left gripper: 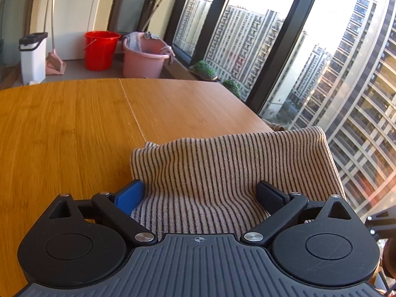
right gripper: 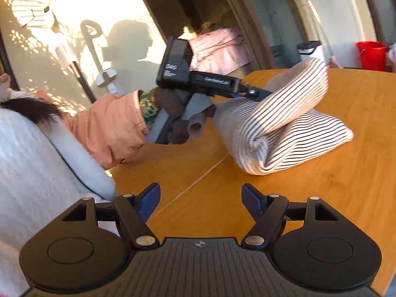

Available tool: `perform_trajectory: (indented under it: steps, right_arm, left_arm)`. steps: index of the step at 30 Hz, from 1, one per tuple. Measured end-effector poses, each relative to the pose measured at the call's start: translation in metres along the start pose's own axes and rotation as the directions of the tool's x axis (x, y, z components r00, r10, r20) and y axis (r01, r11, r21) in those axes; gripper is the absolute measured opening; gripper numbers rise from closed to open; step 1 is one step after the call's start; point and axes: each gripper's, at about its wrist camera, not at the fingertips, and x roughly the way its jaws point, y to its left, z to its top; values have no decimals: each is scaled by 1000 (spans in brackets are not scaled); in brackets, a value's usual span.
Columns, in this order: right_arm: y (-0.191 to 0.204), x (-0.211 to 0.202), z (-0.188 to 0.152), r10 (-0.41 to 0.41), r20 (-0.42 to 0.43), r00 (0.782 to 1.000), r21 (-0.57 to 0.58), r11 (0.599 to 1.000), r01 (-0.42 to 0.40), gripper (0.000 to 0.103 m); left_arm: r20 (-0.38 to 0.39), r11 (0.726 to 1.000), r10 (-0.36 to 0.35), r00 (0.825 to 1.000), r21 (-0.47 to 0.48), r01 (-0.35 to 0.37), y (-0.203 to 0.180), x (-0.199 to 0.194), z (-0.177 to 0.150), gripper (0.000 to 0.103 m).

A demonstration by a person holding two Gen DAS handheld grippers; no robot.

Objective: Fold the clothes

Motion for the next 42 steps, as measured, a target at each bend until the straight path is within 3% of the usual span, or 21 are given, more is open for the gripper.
perform_trajectory:
  steps: [3,5,6,8,12,16,21,23,24,29,34,38,39,41,42]
  right_arm:
    - [-1,3,10,-136,65,989,3,991,136,73]
    - [-4,14,19,-182,92,979,-23,982,185,61]
    - [-6,23,22,-178,88,980,-47,982,183,55]
    - [-8,46,27,-185,62,981,-85,978,190,55]
    - [-8,82,30,-189,22,982,-128,973,190,62]
    - [17,88,33,-168,18,986,-233,958,167,59]
    - [30,94,26,-119,-44,992,-250,963,104,51]
    - [34,95,20,-116,-55,992,-250,963,99,43]
    - [35,93,20,-120,-50,992,-233,967,105,24]
    - [45,64,25,-100,-14,995,-198,976,96,17]
    - [25,57,5,-99,-94,991,-18,995,97,0]
    - [24,44,-12,-140,-122,983,64,987,149,1]
    - [23,37,-11,-153,-95,984,81,984,161,2]
    - [22,24,0,-181,0,983,120,976,180,10]
    - [21,18,6,-196,48,979,140,972,187,24]
  left_arm:
    - [5,1000,-5,1000,-9,5,0,-5,-1,101]
    - [22,1000,-17,1000,-15,18,-1,-13,2,100]
    - [32,1000,-25,999,-18,25,-1,-18,3,100]
    - [52,997,-82,995,-8,82,-5,-29,9,100]
    - [50,982,-187,981,49,185,-22,-40,14,100]
    - [-6,981,-188,982,37,188,-30,-20,5,100]
    - [-21,987,-147,989,-61,146,-12,2,5,100]
    - [-28,988,-141,990,-71,139,-9,3,7,100]
    - [-32,988,-138,990,-76,135,-7,4,7,100]
    - [-35,986,-147,989,-82,144,-7,5,5,101]
    - [-35,989,-139,990,-63,137,-10,6,5,101]
    - [-31,989,-137,990,-60,135,-11,7,6,101]
    - [-29,989,-136,990,-58,134,-11,7,6,101]
    - [-25,990,-131,991,-56,129,-13,8,5,101]
    - [-23,991,-126,992,-55,124,-14,7,4,101]
